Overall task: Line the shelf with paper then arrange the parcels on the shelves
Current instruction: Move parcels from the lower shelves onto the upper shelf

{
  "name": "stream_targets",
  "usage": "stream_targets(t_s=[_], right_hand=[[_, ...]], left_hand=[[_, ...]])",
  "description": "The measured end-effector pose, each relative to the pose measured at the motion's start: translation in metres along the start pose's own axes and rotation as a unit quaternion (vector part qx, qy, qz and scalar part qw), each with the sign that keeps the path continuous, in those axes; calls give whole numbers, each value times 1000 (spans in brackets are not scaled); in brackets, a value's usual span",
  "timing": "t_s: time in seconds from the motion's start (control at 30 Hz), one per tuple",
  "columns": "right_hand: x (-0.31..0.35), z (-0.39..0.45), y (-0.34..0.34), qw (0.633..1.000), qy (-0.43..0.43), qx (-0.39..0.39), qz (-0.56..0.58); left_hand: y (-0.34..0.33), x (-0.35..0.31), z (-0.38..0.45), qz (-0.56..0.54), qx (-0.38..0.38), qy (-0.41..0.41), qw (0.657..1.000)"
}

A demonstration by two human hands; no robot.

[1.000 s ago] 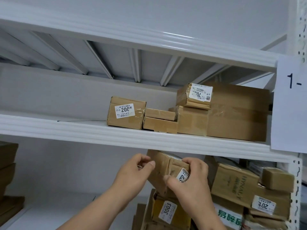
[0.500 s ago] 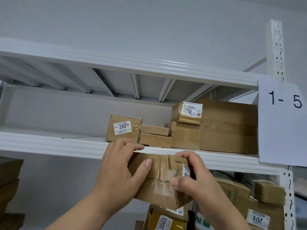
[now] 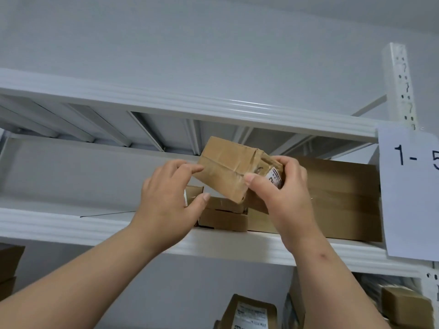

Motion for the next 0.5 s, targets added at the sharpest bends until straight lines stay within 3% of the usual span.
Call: stream_targets(t_s=[0.2, 0.4, 0.5], right_hand=[[-3, 51, -28, 978, 15, -15, -205], [-36, 67, -70, 934, -43, 61, -349], [-47, 63, -74, 927, -67, 75, -361]], left_hand=[[-36, 38, 31, 53, 95, 58, 992], [-68, 55, 59, 89, 175, 61, 979], [-80, 56, 62, 87, 214, 58, 971]])
Point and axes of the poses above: each hand's wrist, its own z-axis towards the middle knuckle, its own y-axis out of the back of the hand, x = y × z, the point moved 10 cm from there along z, towards the middle knuckle, and after that the axes turned 4 degrees about x, right-handed, at the moved point
